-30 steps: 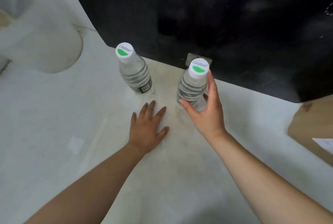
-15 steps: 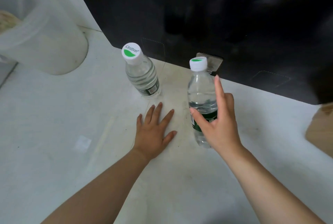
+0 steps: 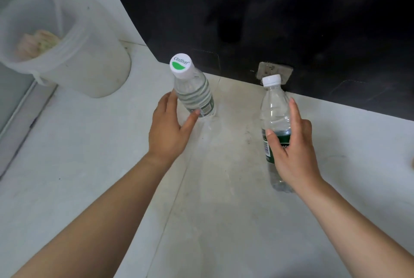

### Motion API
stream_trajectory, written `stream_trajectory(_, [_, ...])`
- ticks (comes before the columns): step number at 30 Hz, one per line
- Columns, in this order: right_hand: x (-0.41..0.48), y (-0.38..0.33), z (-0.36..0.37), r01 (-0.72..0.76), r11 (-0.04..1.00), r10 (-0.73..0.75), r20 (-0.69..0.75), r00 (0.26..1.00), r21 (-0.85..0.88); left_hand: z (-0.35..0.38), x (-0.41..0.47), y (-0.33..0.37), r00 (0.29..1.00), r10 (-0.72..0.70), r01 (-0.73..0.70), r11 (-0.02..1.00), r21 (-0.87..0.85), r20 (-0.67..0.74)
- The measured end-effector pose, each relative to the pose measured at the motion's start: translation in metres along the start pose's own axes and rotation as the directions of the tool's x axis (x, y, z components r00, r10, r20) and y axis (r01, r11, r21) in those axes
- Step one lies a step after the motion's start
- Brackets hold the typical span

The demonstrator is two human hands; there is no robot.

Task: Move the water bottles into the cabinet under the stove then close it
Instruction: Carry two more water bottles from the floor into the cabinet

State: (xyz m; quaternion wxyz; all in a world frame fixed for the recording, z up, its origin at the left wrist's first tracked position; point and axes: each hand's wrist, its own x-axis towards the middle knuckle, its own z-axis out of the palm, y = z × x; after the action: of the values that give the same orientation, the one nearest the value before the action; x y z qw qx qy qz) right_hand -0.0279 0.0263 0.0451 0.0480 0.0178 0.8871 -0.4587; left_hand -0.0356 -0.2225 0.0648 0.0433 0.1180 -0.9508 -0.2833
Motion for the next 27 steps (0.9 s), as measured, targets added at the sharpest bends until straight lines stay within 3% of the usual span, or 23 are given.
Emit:
stream_trajectory(3, [-0.005,0.001,-0.007,-0.017,1.000,0.018,0.020,1.000,-0.008,0.008,0.020,0.016,0.997,-0.016,0.040,0.953,-0.301,0.079])
stream_trajectory(5, [-0.009,0.003,-0.014,-0.035,0.999,0.035,0.026,0.999,-0.007,0.017,0.032,0.025,0.993,-0.023,0.065,0.924,-0.378,0.114])
stream_trajectory(12, [-0.017,0.016,-0.035,-0.129,0.991,0.129,0.023,0.991,0.021,0.043,0.059,0.054,0.996,0.032,0.002,0.922,-0.388,0.081])
stream_trajectory(16, [-0.011,0.018,-0.038,-0.177,0.984,0.175,0.047,0.983,0.033,0.047,0.041,0.058,0.995,0.046,-0.016,0.953,-0.301,0.093])
stream_trajectory(21, [-0.002,-0.035,-0.055,-0.184,0.982,0.178,0.147,0.973,0.031,0.009,-0.009,0.083,0.973,-0.186,0.213,0.954,-0.212,0.137])
stream_trajectory(27, [-0.037,-0.180,-0.139,-0.158,0.987,0.161,0.257,0.953,-0.032,-0.139,-0.064,0.174,0.897,-0.427,0.441,0.879,-0.179,0.115])
